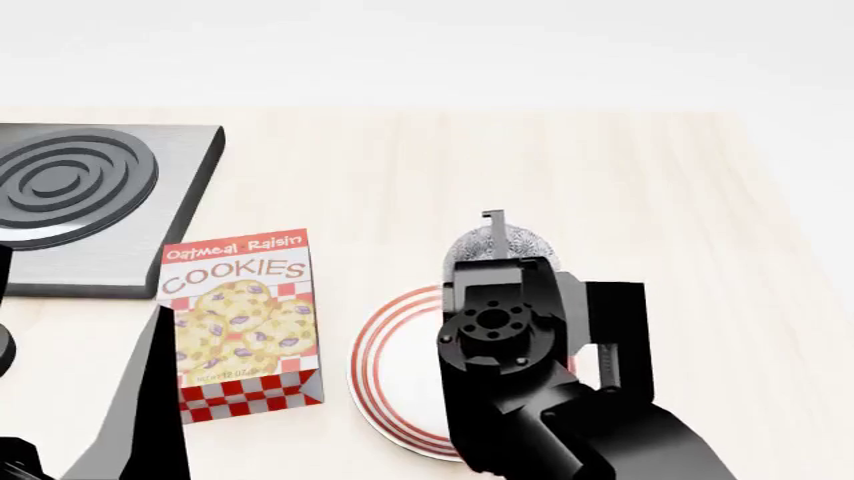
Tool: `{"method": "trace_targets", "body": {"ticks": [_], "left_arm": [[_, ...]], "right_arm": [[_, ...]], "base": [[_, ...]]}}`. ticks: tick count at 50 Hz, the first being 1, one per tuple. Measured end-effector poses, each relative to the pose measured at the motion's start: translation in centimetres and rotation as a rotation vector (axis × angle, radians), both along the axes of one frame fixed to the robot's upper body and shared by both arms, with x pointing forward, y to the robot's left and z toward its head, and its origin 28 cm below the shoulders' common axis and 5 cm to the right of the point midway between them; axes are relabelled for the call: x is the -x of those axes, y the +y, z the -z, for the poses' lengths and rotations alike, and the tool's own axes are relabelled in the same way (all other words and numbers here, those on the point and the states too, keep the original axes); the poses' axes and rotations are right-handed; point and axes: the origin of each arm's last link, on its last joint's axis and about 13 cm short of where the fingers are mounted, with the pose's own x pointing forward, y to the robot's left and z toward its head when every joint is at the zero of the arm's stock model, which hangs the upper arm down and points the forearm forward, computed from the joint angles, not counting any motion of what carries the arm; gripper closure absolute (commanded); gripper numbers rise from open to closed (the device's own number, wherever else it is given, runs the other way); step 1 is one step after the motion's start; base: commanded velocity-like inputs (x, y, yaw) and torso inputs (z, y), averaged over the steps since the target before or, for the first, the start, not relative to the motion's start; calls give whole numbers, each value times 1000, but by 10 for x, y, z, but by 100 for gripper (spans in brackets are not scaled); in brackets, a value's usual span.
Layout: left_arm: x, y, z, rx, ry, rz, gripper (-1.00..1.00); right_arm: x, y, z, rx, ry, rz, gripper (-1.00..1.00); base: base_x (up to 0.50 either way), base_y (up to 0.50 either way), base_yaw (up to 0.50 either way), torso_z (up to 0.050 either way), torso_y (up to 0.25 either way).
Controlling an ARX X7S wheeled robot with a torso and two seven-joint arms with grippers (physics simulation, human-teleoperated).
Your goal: Pick the akita bowl from table center and place it on the plate.
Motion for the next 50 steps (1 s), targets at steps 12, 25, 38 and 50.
{"method": "trace_targets", "body": {"ticks": [12,25,38,50], "left_arm": [[0,1,-1,2,-2,-3,-100],[1,1,-1,2,-3,-3,-100],[1,1,-1,2,-5,-3,-100],[1,1,-1,1,-6,-5,-100]], "right_arm": [[3,3,7,0,18,-18,100],[9,9,19,-1,25,-46,100],[14,13,30,-8,31,-53,100],[18,13,40,-13,46,-50,100]], "base": [[0,0,0,0,0],[0,0,0,1,1],[0,0,0,0,0],[0,0,0,0,1]]}}
